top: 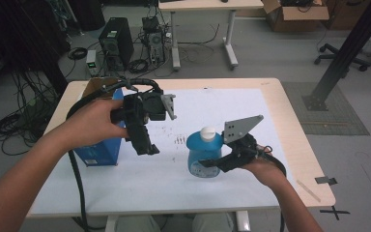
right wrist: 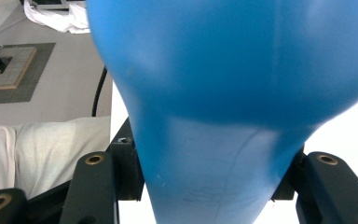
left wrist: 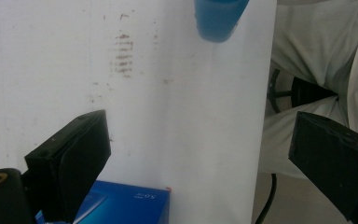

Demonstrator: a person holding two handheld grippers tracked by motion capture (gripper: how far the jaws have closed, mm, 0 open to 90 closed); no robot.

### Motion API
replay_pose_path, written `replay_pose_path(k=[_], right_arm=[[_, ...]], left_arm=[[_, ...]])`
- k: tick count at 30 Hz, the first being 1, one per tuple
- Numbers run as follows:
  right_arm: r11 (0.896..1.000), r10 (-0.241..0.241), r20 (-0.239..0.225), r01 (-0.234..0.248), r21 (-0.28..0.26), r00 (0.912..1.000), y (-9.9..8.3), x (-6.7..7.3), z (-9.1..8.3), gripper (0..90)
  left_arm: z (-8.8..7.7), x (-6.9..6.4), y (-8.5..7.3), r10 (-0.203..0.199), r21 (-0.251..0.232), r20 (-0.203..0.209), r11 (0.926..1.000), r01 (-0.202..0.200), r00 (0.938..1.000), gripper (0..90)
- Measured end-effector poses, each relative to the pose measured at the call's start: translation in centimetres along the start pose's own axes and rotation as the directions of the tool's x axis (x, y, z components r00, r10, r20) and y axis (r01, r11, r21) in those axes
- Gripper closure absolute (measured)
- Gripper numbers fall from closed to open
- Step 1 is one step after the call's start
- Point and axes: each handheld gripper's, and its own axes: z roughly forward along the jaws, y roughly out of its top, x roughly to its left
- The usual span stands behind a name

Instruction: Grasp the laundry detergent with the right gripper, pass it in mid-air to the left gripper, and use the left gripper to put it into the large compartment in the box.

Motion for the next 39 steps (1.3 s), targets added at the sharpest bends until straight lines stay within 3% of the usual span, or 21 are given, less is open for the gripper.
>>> replay_pose_path(k=[22, 39], right_arm=[[0.997, -0.081, -0.079, 0.080, -0.011, 0.9936, 4.0, -0.6, 3.1, 43.8], [0.995, -0.101, -0.114, 0.100, -0.017, 0.9883, 5.5, -0.8, 5.0, 43.9]], left_arm=[[-0.5, 0.0, 1.8, 0.028, 0.008, 0.018, 0.9996, -0.029, 0.9994, 5.9], [-0.2, 0.1, 2.3, 0.045, 0.001, 0.039, 0.9990, -0.045, 0.9982, 5.9]])
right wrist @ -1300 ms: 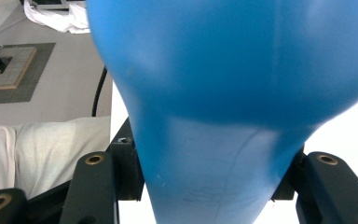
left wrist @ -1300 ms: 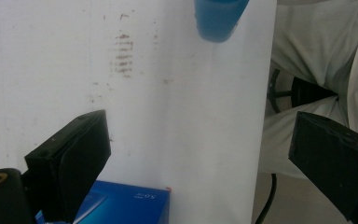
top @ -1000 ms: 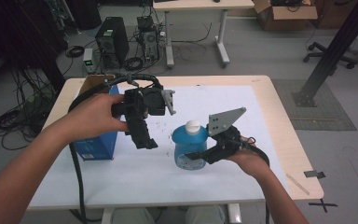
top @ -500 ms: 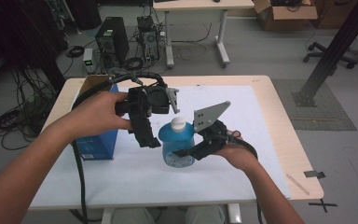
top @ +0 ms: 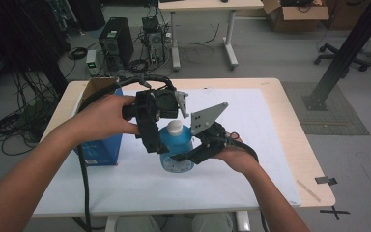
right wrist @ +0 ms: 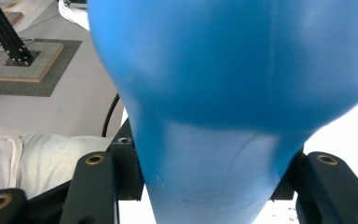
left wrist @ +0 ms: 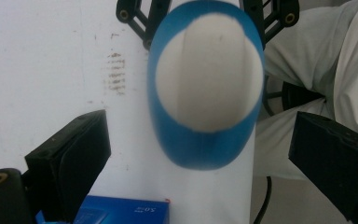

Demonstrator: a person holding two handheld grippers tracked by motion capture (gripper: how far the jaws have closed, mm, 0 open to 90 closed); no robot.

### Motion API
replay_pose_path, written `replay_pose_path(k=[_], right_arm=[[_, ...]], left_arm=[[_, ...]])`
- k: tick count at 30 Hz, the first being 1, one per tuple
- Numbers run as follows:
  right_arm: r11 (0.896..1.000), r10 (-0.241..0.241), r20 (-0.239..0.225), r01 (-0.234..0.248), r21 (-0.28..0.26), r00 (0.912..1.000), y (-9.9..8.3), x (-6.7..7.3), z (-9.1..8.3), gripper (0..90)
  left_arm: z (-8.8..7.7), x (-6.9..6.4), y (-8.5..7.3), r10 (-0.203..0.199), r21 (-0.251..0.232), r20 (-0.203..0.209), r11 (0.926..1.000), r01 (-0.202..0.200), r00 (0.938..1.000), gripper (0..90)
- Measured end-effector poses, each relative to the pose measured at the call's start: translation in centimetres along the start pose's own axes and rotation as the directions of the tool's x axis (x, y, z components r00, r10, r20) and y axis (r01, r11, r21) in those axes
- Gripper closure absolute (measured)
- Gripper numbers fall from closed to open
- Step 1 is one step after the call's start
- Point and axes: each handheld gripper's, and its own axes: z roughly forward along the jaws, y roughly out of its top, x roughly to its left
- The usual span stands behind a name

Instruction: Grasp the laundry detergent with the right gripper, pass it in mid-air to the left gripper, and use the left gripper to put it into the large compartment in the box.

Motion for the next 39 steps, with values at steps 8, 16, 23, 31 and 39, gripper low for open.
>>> replay_pose_path(k=[8, 16, 23, 31, 39], right_arm=[[1.000, -0.007, -0.006, 0.007, -0.001, 1.0000, 0.3, -0.1, 0.3, 43.9], [1.000, -0.006, -0.005, 0.006, 0.000, 1.0000, 0.5, 0.0, 0.3, 43.9], [1.000, -0.008, -0.005, 0.008, 0.000, 0.9999, 0.6, 0.0, 0.3, 43.9], [1.000, -0.006, -0.004, 0.006, -0.001, 1.0000, 0.6, 0.0, 0.2, 43.8], [1.000, -0.006, -0.004, 0.006, 0.000, 1.0000, 0.5, 0.0, 0.2, 43.9]], left_arm=[[0.2, 0.0, 0.3, -0.001, -0.005, 0.010, 1.0000, 0.001, 1.0000, 6.0], [0.6, 0.0, 0.8, 0.005, -0.008, 0.017, 1.0000, -0.005, 0.9998, 6.6], [1.1, 0.2, 1.1, -0.005, -0.016, 0.034, 0.9999, 0.005, 0.9994, 8.7], [1.6, 0.3, 1.2, 0.000, -0.018, 0.039, 0.9998, 0.001, 0.9993, 14.2], [1.8, 0.2, 1.1, 0.001, -0.015, 0.041, 0.9999, -0.001, 0.9992, 18.8]])
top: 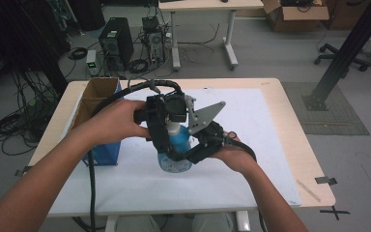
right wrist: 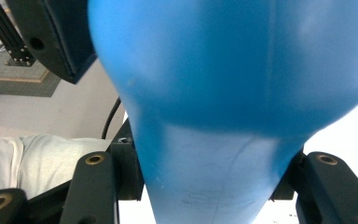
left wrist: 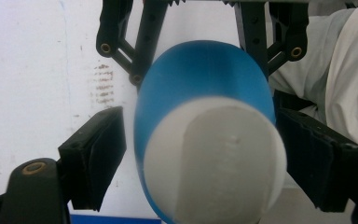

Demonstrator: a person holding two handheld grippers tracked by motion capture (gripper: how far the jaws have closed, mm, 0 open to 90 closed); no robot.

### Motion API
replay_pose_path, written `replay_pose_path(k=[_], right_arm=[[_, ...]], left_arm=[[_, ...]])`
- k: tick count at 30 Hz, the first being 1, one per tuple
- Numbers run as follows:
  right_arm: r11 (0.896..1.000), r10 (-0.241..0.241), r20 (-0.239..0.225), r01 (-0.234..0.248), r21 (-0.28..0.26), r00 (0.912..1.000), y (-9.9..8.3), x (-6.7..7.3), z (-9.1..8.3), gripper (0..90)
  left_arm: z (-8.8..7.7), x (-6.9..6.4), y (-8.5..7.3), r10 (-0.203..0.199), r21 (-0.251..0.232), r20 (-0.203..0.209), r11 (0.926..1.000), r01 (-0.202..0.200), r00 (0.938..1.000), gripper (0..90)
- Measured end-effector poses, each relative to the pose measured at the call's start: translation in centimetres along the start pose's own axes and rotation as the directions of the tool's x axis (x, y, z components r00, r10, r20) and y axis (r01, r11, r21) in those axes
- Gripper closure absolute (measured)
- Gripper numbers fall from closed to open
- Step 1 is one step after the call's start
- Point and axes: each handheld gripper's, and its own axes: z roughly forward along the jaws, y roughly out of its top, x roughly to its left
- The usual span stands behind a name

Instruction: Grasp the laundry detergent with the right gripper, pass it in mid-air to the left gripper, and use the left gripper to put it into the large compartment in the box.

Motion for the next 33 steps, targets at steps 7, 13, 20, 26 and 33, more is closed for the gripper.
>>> replay_pose_path(k=[7, 13, 20, 26, 33], right_arm=[[1.000, -0.002, 0.001, 0.002, -0.001, 1.0000, 0.01, -0.02, 0.04, 43.9], [1.000, -0.002, 0.002, 0.002, -0.004, 1.0000, 0.01, 0.00, -0.02, 43.9], [1.000, -0.004, -0.002, 0.004, -0.005, 1.0000, 0.02, -0.02, 0.10, 43.9], [1.000, -0.004, -0.004, 0.004, 0.000, 1.0000, 0.06, 0.00, 0.14, 43.9], [1.000, -0.008, -0.005, 0.008, -0.005, 1.0000, 0.09, 0.00, 0.18, 43.8]], left_arm=[[0.09, -0.12, 0.07, 0.008, -0.001, -0.008, 1.0000, -0.008, 0.9999, 22.5], [0.22, -0.10, 0.03, 0.007, 0.000, -0.008, 1.0000, -0.007, 0.9999, 26.4], [0.20, -0.13, 0.00, 0.010, -0.002, -0.003, 0.9999, -0.010, 0.9999, 30.6], [0.15, -0.12, -0.11, 0.006, -0.009, -0.009, 0.9999, -0.007, 0.9999, 32.0], [0.26, -0.12, -0.10, 0.012, -0.007, -0.008, 0.9999, -0.012, 0.9999, 35.9]])
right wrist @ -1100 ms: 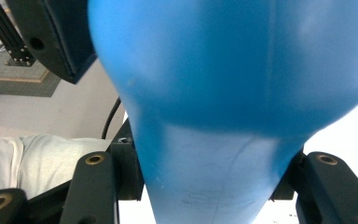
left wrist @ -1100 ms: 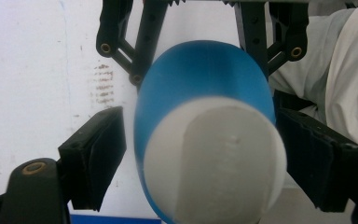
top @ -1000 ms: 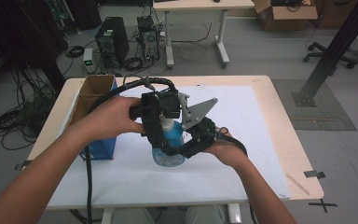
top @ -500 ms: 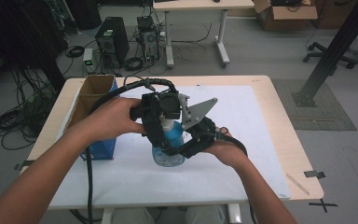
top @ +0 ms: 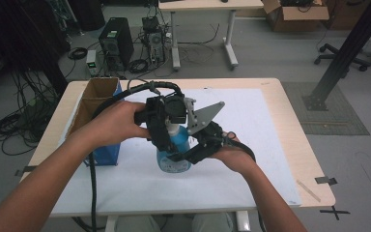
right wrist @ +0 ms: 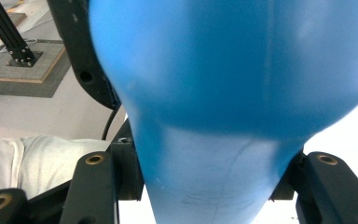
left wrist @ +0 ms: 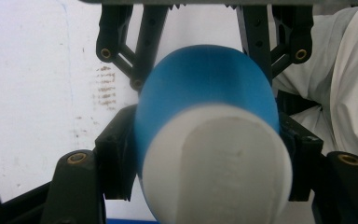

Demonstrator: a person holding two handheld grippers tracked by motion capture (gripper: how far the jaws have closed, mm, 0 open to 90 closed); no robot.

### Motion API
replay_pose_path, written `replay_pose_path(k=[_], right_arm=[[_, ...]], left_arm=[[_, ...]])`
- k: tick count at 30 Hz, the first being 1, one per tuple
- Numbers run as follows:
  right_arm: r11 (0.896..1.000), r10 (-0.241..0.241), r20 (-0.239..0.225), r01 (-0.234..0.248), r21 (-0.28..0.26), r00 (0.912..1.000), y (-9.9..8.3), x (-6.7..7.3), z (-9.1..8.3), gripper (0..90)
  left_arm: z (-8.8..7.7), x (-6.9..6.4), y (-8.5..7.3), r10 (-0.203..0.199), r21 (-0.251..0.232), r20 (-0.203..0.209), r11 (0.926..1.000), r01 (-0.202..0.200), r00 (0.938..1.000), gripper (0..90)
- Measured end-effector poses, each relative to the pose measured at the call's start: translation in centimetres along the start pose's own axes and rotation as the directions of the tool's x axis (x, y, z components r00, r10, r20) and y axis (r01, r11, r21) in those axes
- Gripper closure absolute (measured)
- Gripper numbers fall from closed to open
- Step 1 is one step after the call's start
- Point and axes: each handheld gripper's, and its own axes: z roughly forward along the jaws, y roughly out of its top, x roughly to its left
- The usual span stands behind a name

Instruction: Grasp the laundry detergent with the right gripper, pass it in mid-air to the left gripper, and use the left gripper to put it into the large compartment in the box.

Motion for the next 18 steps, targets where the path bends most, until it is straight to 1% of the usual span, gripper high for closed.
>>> replay_pose_path(k=[5, 6, 9, 13, 15, 18], right_arm=[[1.000, -0.001, 0.000, 0.001, -0.001, 1.0000, -0.03, 0.01, -0.01, 43.9], [1.000, -0.001, -0.002, 0.001, -0.001, 1.0000, -0.04, 0.04, 0.01, 43.9], [1.000, -0.002, -0.002, 0.002, 0.000, 1.0000, -0.04, 0.05, 0.00, 43.9], [1.000, -0.005, -0.001, 0.005, -0.001, 1.0000, -0.02, 0.08, -0.07, 43.8], [1.000, -0.004, -0.003, 0.004, 0.002, 1.0000, 0.03, 0.07, -0.14, 43.8], [1.000, -0.006, -0.004, 0.006, 0.002, 1.0000, 0.04, 0.11, -0.15, 43.8]], left_arm=[[0.02, -0.01, 0.04, 0.002, 0.001, 0.000, 1.0000, -0.002, 1.0000, 37.2], [0.04, -0.04, 0.07, 0.010, 0.003, -0.001, 0.9999, -0.010, 0.9999, 37.3], [0.05, -0.03, 0.07, 0.011, 0.003, 0.000, 0.9999, -0.011, 0.9999, 37.5], [-0.05, -0.16, 0.09, 0.005, -0.001, -0.003, 1.0000, -0.005, 1.0000, 37.7], [-0.09, -0.06, 0.09, -0.007, 0.001, 0.003, 1.0000, 0.007, 1.0000, 37.8], [-0.10, -0.20, 0.17, -0.007, 0.004, -0.002, 1.0000, 0.007, 1.0000, 37.9]])
